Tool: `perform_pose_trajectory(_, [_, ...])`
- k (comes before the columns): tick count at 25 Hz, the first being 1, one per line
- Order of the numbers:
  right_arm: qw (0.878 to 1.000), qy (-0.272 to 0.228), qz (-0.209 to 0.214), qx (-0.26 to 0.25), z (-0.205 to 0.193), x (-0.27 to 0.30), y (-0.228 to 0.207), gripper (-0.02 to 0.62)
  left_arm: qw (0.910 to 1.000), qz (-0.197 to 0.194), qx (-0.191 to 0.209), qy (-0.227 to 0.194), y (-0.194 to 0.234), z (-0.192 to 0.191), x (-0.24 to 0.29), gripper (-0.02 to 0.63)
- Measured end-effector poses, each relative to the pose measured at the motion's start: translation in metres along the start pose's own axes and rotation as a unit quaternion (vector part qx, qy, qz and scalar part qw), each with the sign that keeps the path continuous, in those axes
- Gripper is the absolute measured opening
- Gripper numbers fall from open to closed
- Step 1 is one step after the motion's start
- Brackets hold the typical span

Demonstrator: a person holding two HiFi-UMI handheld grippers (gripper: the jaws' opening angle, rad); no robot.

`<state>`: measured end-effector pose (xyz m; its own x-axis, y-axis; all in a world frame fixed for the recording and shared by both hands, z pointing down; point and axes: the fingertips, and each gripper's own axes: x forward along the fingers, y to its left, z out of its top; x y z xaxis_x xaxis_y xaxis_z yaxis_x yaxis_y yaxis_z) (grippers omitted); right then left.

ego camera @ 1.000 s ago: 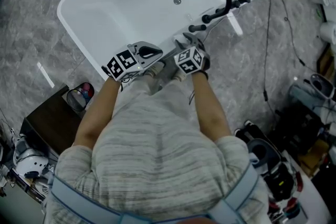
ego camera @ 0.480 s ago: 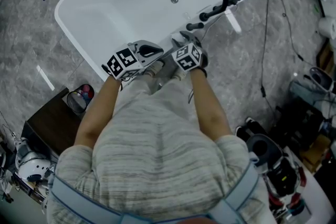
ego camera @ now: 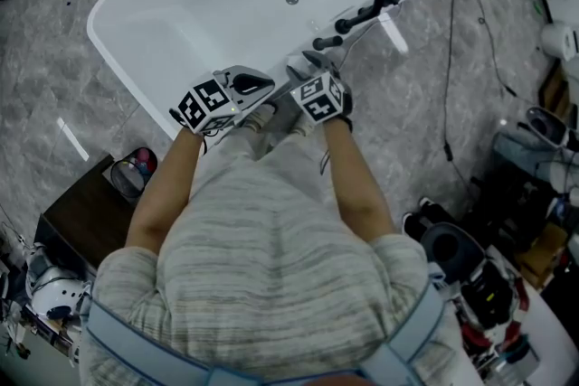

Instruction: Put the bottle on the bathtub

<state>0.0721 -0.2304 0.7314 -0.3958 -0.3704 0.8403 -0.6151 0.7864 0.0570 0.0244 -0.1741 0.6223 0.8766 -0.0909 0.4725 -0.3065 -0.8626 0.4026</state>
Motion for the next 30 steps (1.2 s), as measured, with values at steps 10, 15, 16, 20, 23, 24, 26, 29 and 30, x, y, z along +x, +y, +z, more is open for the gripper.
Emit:
perform_pose_trajectory(10, [0.997, -0.071, -0.022, 0.034, 0.033, -0.066, 0.001, 0.176, 0.9991, -0.005, 0.042, -0.003, -0.008, 0.022, -0.004, 0.005])
perform_pose_trajectory(15, [0.990, -0.128, -0.032, 0.054, 0.057, -0.119, -0.004, 0.176, 0.9981, -0.002, 0.057, -0.024, -0.015, 0.046, -0.024, 0.003])
perform_pose_trajectory(16, [0.988, -0.140, -0.036, 0.058, 0.060, -0.130, -0.005, 0.176, 0.9975, 0.002, 0.063, -0.031, -0.015, 0.053, -0.028, 0.004])
perform_pose_trajectory(20, [0.975, -0.194, -0.055, 0.091, 0.074, -0.173, -0.010, 0.176, 0.9943, 0.016, 0.082, -0.066, -0.019, 0.086, -0.046, 0.005])
perform_pose_trajectory(23, [0.965, -0.227, -0.065, 0.115, 0.083, -0.198, -0.010, 0.176, 0.9911, 0.023, 0.098, -0.088, -0.024, 0.107, -0.059, 0.005])
perform_pose_trajectory(24, [0.961, -0.238, -0.066, 0.123, 0.085, -0.204, -0.010, 0.176, 0.9899, 0.023, 0.103, -0.095, -0.027, 0.114, -0.062, 0.005])
perform_pose_trajectory(26, [0.955, -0.260, -0.058, 0.131, 0.088, -0.217, -0.009, 0.176, 0.9872, 0.021, 0.113, -0.111, -0.034, 0.129, -0.068, 0.003])
perform_pose_trajectory(29, [0.949, -0.288, -0.048, 0.121, 0.098, -0.234, -0.003, 0.176, 0.9816, 0.020, 0.133, -0.135, -0.043, 0.152, -0.077, 0.005])
perform_pose_trajectory(30, [0.947, -0.294, -0.050, 0.116, 0.100, -0.239, -0.002, 0.175, 0.9800, 0.020, 0.139, -0.141, -0.045, 0.159, -0.080, 0.003])
